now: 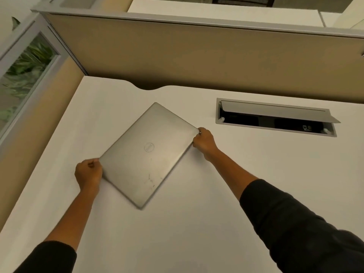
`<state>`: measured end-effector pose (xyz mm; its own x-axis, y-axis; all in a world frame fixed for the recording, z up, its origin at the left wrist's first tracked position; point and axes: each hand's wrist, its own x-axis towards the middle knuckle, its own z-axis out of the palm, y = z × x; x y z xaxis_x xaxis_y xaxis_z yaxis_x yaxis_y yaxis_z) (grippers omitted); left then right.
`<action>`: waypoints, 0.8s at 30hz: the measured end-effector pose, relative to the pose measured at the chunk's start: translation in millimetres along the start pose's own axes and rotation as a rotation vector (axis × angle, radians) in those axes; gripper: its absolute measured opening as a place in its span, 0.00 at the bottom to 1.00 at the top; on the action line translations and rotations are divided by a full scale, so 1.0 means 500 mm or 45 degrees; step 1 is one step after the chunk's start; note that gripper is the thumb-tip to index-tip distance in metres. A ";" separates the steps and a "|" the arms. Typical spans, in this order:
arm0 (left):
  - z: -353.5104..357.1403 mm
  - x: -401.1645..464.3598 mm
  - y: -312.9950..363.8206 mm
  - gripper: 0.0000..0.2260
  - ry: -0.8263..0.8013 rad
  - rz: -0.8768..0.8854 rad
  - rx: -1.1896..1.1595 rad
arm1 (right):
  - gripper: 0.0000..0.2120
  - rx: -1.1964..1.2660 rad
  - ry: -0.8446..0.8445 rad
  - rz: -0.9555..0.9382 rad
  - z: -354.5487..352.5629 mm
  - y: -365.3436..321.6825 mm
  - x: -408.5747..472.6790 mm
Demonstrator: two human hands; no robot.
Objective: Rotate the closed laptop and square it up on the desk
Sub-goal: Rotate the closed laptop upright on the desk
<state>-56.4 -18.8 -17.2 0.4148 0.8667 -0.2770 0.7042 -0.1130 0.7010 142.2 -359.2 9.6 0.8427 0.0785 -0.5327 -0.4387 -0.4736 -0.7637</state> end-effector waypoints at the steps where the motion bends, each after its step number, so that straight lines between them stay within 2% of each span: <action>1: -0.006 -0.016 -0.017 0.14 -0.003 -0.015 -0.008 | 0.15 -0.034 -0.009 -0.015 -0.001 -0.004 0.003; 5: -0.022 -0.097 -0.074 0.12 0.008 -0.081 -0.067 | 0.06 -0.211 -0.052 -0.061 0.000 -0.024 0.010; 7: -0.024 -0.141 -0.095 0.11 0.016 -0.097 -0.084 | 0.07 -0.263 -0.066 -0.064 0.002 -0.030 0.015; 11: -0.026 -0.227 -0.114 0.03 -0.048 -0.145 -0.152 | 0.20 -0.343 -0.098 -0.074 0.002 -0.040 0.026; 13: -0.026 -0.262 -0.117 0.04 -0.077 -0.159 -0.149 | 0.27 -0.369 -0.125 -0.064 0.001 -0.047 0.022; 19: -0.022 -0.329 -0.129 0.05 -0.150 -0.154 -0.094 | 0.34 -0.377 -0.147 -0.063 0.009 -0.057 0.004; 21: -0.029 -0.321 -0.125 0.08 -0.181 -0.102 -0.052 | 0.29 -0.351 -0.112 -0.079 0.008 -0.044 -0.006; 24: -0.035 -0.287 -0.093 0.10 -0.280 -0.010 0.000 | 0.08 -0.200 -0.025 -0.130 0.008 -0.004 -0.033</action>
<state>-158.8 -129.4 1.6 0.5253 0.7405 -0.4191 0.7079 -0.1070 0.6982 128.1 -356.0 18.5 0.8733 0.1500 -0.4634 -0.2954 -0.5933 -0.7488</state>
